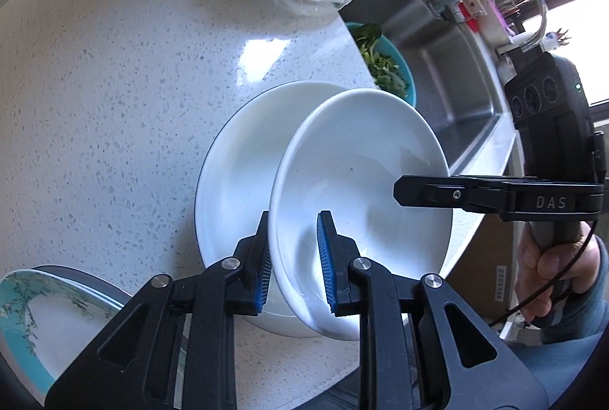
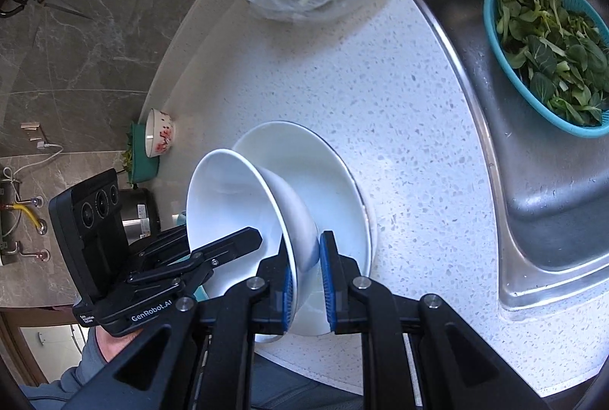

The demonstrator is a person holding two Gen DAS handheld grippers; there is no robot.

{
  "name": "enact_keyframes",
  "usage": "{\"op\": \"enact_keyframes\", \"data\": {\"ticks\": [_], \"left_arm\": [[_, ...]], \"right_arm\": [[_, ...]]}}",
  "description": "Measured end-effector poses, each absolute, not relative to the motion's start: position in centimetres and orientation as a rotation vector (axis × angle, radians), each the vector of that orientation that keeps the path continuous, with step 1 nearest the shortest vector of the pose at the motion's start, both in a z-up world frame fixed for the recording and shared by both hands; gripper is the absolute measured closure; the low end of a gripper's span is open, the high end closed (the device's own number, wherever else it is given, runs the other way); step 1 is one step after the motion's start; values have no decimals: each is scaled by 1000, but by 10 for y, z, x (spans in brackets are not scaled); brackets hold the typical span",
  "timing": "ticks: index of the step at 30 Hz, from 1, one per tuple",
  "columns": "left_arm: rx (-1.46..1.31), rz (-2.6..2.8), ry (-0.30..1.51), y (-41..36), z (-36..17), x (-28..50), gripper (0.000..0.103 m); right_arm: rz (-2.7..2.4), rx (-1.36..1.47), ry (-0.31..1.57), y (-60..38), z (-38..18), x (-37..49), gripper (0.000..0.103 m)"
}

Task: Organize plates and bowls
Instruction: 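Lift the white bowl and lower it into the white deep plate, then open the left gripper and withdraw from the nested bowl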

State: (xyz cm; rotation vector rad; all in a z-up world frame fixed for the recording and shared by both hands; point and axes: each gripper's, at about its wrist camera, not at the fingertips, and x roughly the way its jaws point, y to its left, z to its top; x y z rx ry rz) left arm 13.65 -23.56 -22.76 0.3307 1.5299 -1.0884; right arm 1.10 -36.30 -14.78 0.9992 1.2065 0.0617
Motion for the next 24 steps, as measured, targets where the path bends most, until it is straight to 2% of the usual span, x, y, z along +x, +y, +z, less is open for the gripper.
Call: {"op": "enact_keyframes", "data": {"ticks": [8,10,11,14,15,22,24], "left_arm": [[385,-1058,1486,-248,-243,133,76],[390,-1063,1479,-251,-244,132,73],[395,-1067,1475,-252,-244,131,70],[392,-1092,1445,-255,-238,129,49],[385,-1097,1446,-255,-238,129,45],[309,-1119,1419,-246,-229,134,32],[276,-1125,1393,-241,-222,138,24]], "right_arm": [[37,919,1223,-355,-156,19,88],[22,868,1231,-351,-155,21,92],[9,819,1241,-346,-153,23,92],[-6,758,1254,-336,-153,25,90],[-12,740,1257,-334,-153,25,93],[-32,718,1258,-334,-158,22,96],[-38,709,1257,-333,-157,22,95]]}}
